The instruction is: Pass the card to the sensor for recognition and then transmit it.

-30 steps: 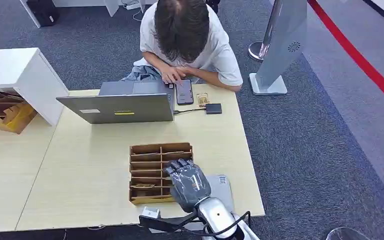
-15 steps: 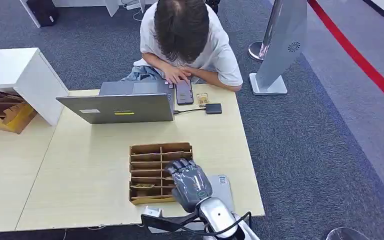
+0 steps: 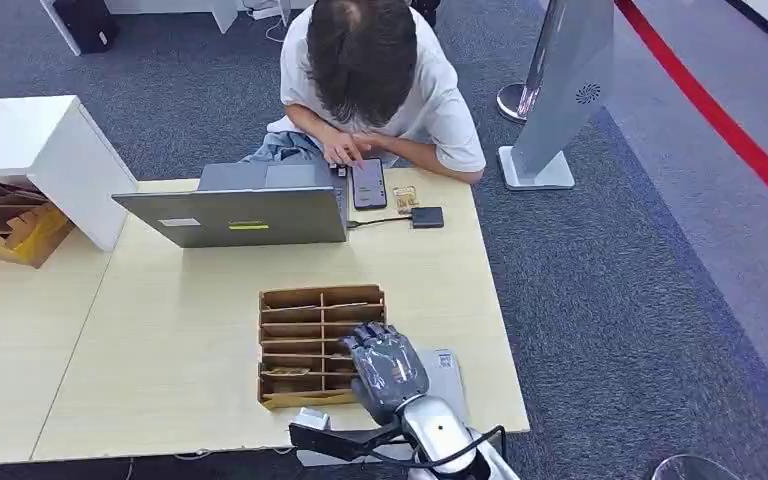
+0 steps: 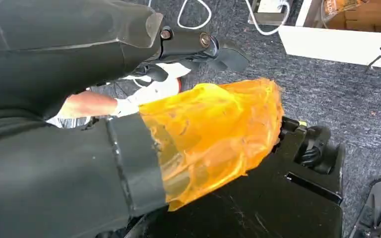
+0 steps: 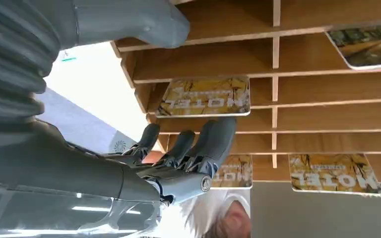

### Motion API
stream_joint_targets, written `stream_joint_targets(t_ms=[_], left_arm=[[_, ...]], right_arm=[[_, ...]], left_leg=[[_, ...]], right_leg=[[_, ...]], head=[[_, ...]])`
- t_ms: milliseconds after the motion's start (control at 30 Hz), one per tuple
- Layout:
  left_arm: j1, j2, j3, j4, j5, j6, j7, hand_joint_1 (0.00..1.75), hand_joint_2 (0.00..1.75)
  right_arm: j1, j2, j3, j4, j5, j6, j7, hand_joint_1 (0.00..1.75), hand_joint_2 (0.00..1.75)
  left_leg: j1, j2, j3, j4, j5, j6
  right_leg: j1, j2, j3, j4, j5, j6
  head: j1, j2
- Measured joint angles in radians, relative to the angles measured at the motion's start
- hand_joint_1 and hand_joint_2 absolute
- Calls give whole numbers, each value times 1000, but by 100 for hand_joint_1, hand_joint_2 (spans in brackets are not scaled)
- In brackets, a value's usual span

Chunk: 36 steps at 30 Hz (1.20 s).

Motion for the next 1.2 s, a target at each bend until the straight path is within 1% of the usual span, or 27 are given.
stream_joint_targets(t_ms=[67,300,333,367,433,567,667,967,1200], left_arm=[[0,0,0,0,-1,0,0,0,0],[0,0,0,0,-4,-1,0,0,0],[-1,0,0,0,-4,-1,0,0,0],[-1,0,0,0,-5,-1,0,0,0],[-1,0,0,0,-5,-1,0,0,0],[-1,0,0,0,-6,-2,0,0,0],[-1,0,0,0,-6,-2,0,0,0],[-1,0,0,-3,-10,-6,0,0,0],[-1,0,0,-5,-11,-7,0,0,0]], right_arm=[[0,1,-1,6,0,0,0,73,175],[-4,9,-7,21,2,-6,0,73,175],[-5,10,-8,22,2,-6,0,70,175],[-5,10,-8,23,2,-6,0,75,175],[-6,10,-9,24,2,-6,0,73,175],[-7,15,-10,31,3,-14,0,84,175],[-10,18,-11,34,3,-16,0,82,175],[-14,23,-13,36,3,-16,-5,86,175],[-15,25,-13,37,3,-16,-5,84,175]], left_leg=[[0,0,0,0,0,0],[0,0,0,0,0,0],[0,0,0,0,0,0],[0,0,0,0,0,0],[0,0,0,0,0,0],[0,0,0,0,0,0],[0,0,0,0,0,0],[0,0,0,0,0,0],[0,0,0,0,0,0]], right_leg=[[0,0,0,0,0,0],[0,0,0,0,0,0],[0,0,0,0,0,0],[0,0,0,0,0,0],[0,0,0,0,0,0],[0,0,0,0,0,0],[0,0,0,0,0,0],[0,0,0,0,0,0],[0,0,0,0,0,0]], head=[[0,0],[0,0],[0,0],[0,0],[0,0],[0,0],[0,0],[0,0],[0,0]])
